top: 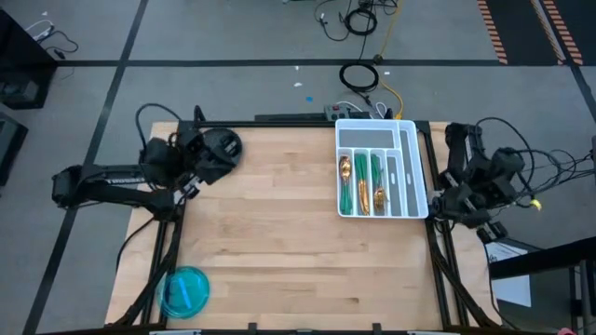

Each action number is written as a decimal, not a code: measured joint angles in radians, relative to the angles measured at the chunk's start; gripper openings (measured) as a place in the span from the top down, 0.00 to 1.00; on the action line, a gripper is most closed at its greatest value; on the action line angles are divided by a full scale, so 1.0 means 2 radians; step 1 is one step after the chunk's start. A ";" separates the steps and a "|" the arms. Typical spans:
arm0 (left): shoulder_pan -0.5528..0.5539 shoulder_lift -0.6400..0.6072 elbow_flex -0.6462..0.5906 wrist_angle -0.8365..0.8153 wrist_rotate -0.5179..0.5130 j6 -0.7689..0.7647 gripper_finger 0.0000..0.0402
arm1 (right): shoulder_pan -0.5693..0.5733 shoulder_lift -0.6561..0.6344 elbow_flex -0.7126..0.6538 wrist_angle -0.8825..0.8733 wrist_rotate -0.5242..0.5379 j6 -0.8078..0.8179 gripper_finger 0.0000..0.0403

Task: Sort silverware
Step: Return to Home Position

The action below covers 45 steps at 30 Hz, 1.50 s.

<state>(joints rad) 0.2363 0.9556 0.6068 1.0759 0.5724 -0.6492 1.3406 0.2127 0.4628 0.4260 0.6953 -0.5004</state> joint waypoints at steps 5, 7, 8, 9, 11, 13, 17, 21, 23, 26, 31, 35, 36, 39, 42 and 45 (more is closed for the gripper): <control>-0.003 -0.028 -0.075 0.064 -0.023 0.000 0.83 | 0.001 -0.077 -0.031 -0.116 -0.026 0.082 0.76; -0.003 -0.048 -0.101 0.059 -0.042 0.000 0.83 | 0.002 -0.105 -0.031 -0.170 -0.024 0.115 0.77; -0.001 -0.060 -0.114 0.058 -0.049 0.000 0.83 | 0.002 -0.103 -0.024 -0.182 -0.009 0.117 0.77; 0.001 -0.071 -0.123 0.058 -0.055 0.000 0.83 | 0.002 -0.099 -0.015 -0.209 0.005 0.117 0.77; 0.002 -0.092 -0.142 0.063 -0.069 0.002 0.83 | 0.002 -0.105 0.011 -0.270 -0.017 0.137 0.77; 0.001 -0.110 -0.159 0.051 -0.082 0.010 0.83 | 0.001 -0.104 0.026 -0.313 -0.032 0.171 0.77; -0.012 -0.134 -0.195 0.015 -0.116 0.038 0.83 | 0.002 -0.105 0.017 -0.340 -0.081 0.213 0.78; -0.042 -0.138 -0.234 0.006 -0.165 0.075 0.83 | 0.001 -0.105 -0.042 -0.261 -0.068 0.182 0.79; -0.061 -0.139 -0.252 0.008 -0.196 0.089 0.83 | 0.001 -0.105 -0.076 -0.208 -0.071 0.167 0.80; -0.090 -0.138 -0.271 0.007 -0.236 0.103 0.83 | 0.001 -0.105 -0.140 -0.110 -0.072 0.158 0.82; -0.129 -0.137 -0.285 0.002 -0.282 0.136 0.83 | 0.001 -0.105 -0.222 0.030 -0.073 0.134 0.82; -0.161 -0.132 -0.286 -0.025 -0.321 0.172 0.83 | 0.001 -0.105 -0.224 0.016 -0.071 0.139 0.82; -0.168 -0.131 -0.286 -0.037 -0.334 0.181 0.83 | 0.001 -0.105 -0.224 0.008 -0.072 0.137 0.82; -0.189 -0.124 -0.286 -0.066 -0.368 0.204 0.83 | 0.001 -0.105 -0.224 -0.051 -0.048 0.153 0.82; -0.205 -0.113 -0.286 -0.088 -0.388 0.209 0.83 | 0.000 -0.105 -0.224 -0.121 0.059 0.217 0.82; -0.209 -0.103 -0.286 -0.120 -0.388 0.170 0.83 | 0.000 -0.104 -0.224 -0.202 0.229 0.297 0.82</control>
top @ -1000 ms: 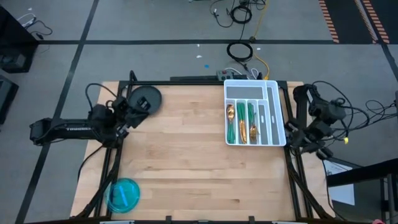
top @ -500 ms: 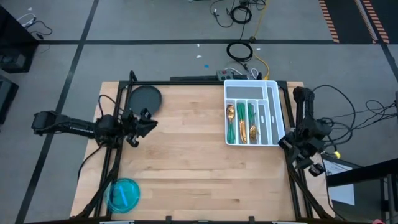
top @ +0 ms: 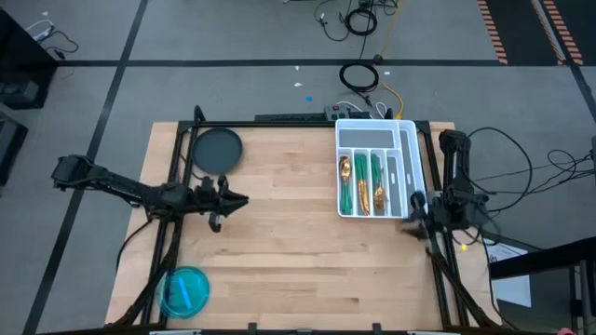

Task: Sort silverware
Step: Return to Home Position

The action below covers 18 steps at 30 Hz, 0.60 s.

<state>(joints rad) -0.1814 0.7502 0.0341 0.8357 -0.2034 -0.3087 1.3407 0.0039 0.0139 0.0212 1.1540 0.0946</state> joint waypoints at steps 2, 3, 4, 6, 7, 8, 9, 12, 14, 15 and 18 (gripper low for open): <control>0.000 0.003 0.000 -0.034 0.007 -0.030 0.83 | 0.000 0.004 0.000 -0.024 0.111 0.037 0.82; 0.000 0.004 0.000 -0.057 0.008 -0.047 0.83 | 0.000 0.005 0.000 -0.034 0.147 0.049 0.82; 0.000 0.004 0.000 -0.083 0.008 -0.060 0.83 | 0.000 0.006 0.000 -0.041 0.172 0.060 0.82; 0.000 0.007 -0.001 -0.122 0.006 -0.076 0.83 | 0.000 0.006 0.000 -0.044 0.183 0.063 0.82; 0.000 0.007 -0.001 -0.135 0.002 -0.077 0.83 | 0.000 0.007 0.000 -0.044 0.182 0.059 0.82; 0.000 0.008 -0.001 -0.141 -0.002 -0.076 0.83 | 0.000 0.007 0.000 -0.044 0.180 0.056 0.82; 0.000 0.010 -0.001 -0.140 -0.005 -0.068 0.83 | 0.000 0.007 0.000 -0.042 0.176 0.053 0.82; 0.000 0.010 0.000 -0.127 -0.006 -0.038 0.83 | 0.000 0.007 0.000 -0.034 0.144 0.027 0.82; 0.000 0.010 0.000 -0.130 -0.006 -0.027 0.83 | 0.000 0.007 0.000 -0.032 0.137 0.011 0.82; 0.000 0.010 0.000 -0.130 -0.008 -0.024 0.83 | 0.001 0.007 0.000 -0.033 0.138 0.006 0.82; 0.000 0.010 0.000 -0.138 -0.014 -0.012 0.83 | 0.000 0.009 0.000 -0.033 0.139 -0.003 0.82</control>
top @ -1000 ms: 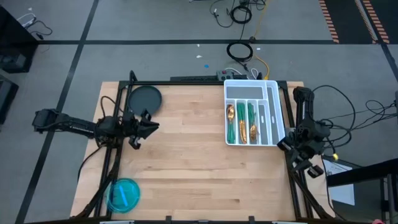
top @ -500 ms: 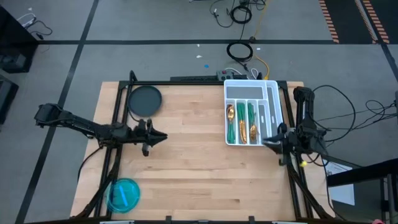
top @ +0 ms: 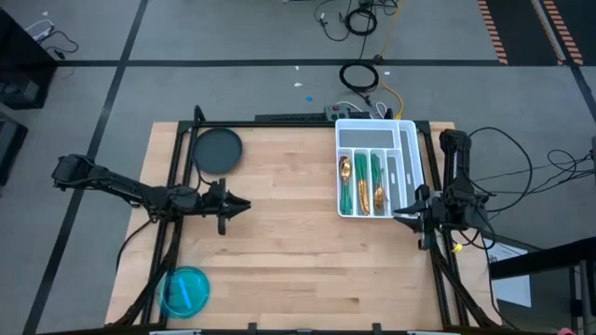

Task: Sort silverware
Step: Return to Home Position

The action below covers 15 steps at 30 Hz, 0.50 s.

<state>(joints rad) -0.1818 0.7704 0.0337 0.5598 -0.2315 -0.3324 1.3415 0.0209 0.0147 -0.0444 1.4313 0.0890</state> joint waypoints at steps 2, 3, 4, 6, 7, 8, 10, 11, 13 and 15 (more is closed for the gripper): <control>0.000 0.000 -0.006 0.001 -0.016 0.003 0.83 | 0.000 0.003 0.000 -0.001 0.002 0.002 0.82; 0.000 0.000 -0.012 0.007 -0.022 0.003 0.83 | 0.000 0.003 0.000 -0.001 0.002 0.006 0.82; -0.001 0.000 -0.013 0.009 -0.026 0.004 0.83 | 0.000 0.003 0.000 -0.001 0.003 0.011 0.82; -0.001 0.000 -0.013 0.019 -0.031 0.009 0.83 | 0.000 0.003 0.000 -0.001 0.003 0.021 0.82; -0.001 0.000 -0.013 0.026 -0.030 0.013 0.83 | 0.000 0.003 0.000 -0.001 0.003 0.027 0.82; -0.001 0.000 -0.013 0.029 -0.028 0.015 0.83 | 0.000 0.003 0.000 -0.001 0.003 0.032 0.82; -0.001 0.000 -0.013 0.026 -0.021 0.016 0.83 | 0.000 0.003 0.000 -0.001 0.003 0.038 0.82; -0.001 0.000 -0.014 0.026 -0.020 0.016 0.83 | 0.000 0.003 0.000 -0.001 0.004 0.040 0.82; -0.001 0.000 -0.014 0.033 -0.020 0.014 0.83 | 0.000 0.003 0.000 -0.004 0.013 0.041 0.82; -0.001 0.000 -0.014 0.063 -0.013 0.013 0.83 | 0.000 0.003 0.000 -0.009 0.032 0.041 0.82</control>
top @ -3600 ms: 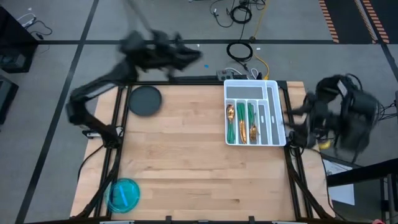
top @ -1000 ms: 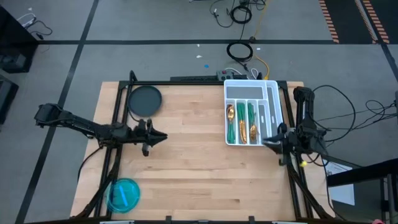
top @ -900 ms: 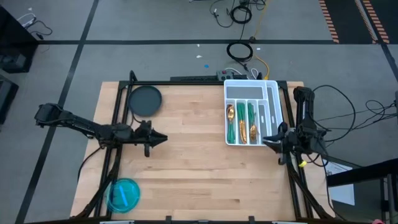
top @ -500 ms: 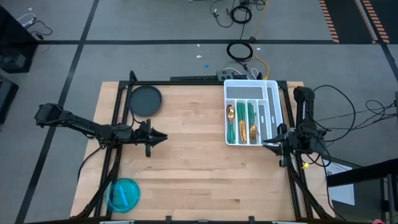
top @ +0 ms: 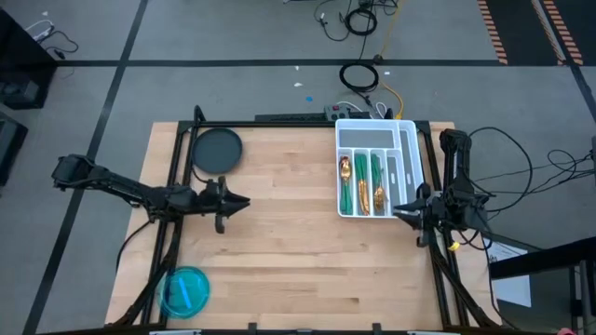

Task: Sort silverware
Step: Return to Home Position

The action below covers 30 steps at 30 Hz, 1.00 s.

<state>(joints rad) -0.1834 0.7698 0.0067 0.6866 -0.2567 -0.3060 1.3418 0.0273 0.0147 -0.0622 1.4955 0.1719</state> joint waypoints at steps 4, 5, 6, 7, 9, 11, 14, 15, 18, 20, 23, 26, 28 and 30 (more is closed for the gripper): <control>0.000 -0.028 0.000 0.045 0.051 0.000 0.83 | 0.000 0.000 0.000 -0.002 0.007 0.008 0.82; 0.000 -0.043 0.000 0.052 0.060 0.001 0.83 | 0.000 0.000 0.000 -0.001 0.007 0.020 0.82; 0.000 -0.061 0.000 0.056 0.068 0.003 0.83 | 0.000 0.000 0.000 0.000 0.007 0.033 0.82; 0.000 -0.082 0.000 0.058 0.075 0.007 0.83 | 0.000 0.000 0.000 0.000 0.007 0.040 0.82; 0.000 -0.132 0.000 0.048 0.091 0.014 0.83 | 0.000 0.000 0.000 0.000 0.007 0.041 0.82; 0.000 -0.187 0.000 -0.002 0.100 0.013 0.83 | 0.000 0.000 0.000 -0.001 0.010 0.034 0.82; 0.000 -0.270 0.000 -0.121 0.099 -0.007 0.83 | 0.000 0.000 0.000 -0.006 0.028 -0.013 0.82; 0.000 -0.297 0.000 -0.156 0.095 -0.011 0.83 | 0.000 0.000 0.000 -0.005 0.032 -0.017 0.82; 0.000 -0.371 0.000 -0.237 0.074 0.001 0.83 | 0.000 0.000 -0.001 -0.004 0.033 -0.016 0.83; 0.000 -0.384 0.000 -0.269 0.049 0.016 0.83 | 0.001 0.000 -0.001 -0.007 0.035 -0.023 0.83; 0.000 -0.383 0.000 -0.296 0.023 0.026 0.83 | 0.001 0.001 -0.001 -0.008 0.034 -0.041 0.83; 0.000 -0.385 -0.001 -0.314 0.019 0.017 0.83 | 0.001 0.002 0.000 -0.004 0.023 -0.038 0.84; 0.000 -0.385 -0.001 -0.312 0.019 0.012 0.83 | 0.001 0.002 0.000 -0.004 0.021 -0.008 0.84; 0.000 -0.385 -0.001 -0.314 0.018 0.000 0.83 | 0.001 0.003 0.000 -0.002 0.012 0.018 0.84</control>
<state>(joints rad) -0.1837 0.0006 0.0055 0.0588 -0.2211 -0.3060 1.3437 0.0323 0.0139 -0.0663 1.5202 0.2073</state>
